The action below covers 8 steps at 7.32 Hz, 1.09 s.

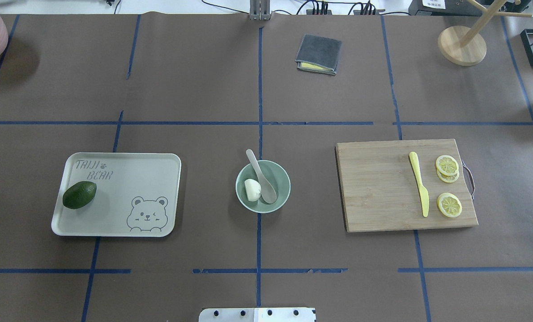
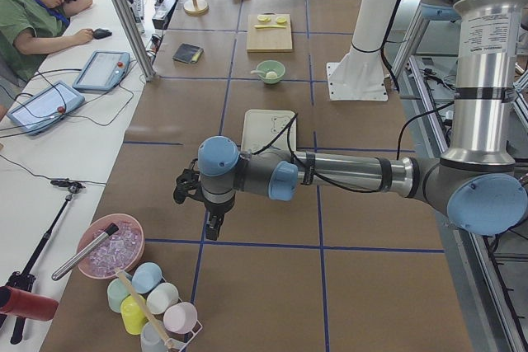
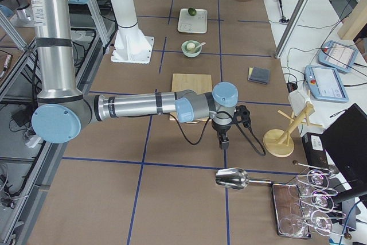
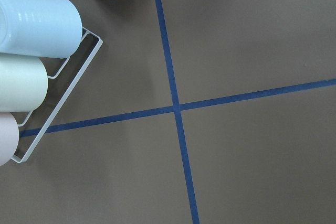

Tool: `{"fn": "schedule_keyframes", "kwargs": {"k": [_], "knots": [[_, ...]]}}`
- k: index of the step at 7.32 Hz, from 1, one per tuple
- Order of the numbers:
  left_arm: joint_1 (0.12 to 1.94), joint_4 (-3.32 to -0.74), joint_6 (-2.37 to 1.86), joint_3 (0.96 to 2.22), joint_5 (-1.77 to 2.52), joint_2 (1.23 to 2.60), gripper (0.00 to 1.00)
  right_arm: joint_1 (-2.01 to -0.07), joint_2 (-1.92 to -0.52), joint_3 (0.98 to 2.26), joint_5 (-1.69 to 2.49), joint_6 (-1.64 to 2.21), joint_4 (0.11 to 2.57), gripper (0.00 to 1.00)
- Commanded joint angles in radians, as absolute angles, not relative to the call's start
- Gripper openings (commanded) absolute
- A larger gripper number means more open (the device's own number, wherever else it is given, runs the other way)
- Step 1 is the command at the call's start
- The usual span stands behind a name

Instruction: Put spoon and bun in bowl

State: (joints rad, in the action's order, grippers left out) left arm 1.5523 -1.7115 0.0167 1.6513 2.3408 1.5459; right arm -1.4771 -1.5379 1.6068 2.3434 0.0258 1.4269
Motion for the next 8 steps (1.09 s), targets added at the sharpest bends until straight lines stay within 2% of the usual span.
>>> {"fn": "schedule_keyframes", "kwargs": {"k": [1,8], "knots": [[1.554,-1.716,0.017,1.651,2.341,1.533,1.00,-1.523,-1.586,1.582,2.349,-0.076,1.428,1.00],[1.557,-1.712,0.015,1.649,2.342,1.497,1.00,-1.545,-1.591,1.574,2.385,-0.075,1.463,1.00]]}}
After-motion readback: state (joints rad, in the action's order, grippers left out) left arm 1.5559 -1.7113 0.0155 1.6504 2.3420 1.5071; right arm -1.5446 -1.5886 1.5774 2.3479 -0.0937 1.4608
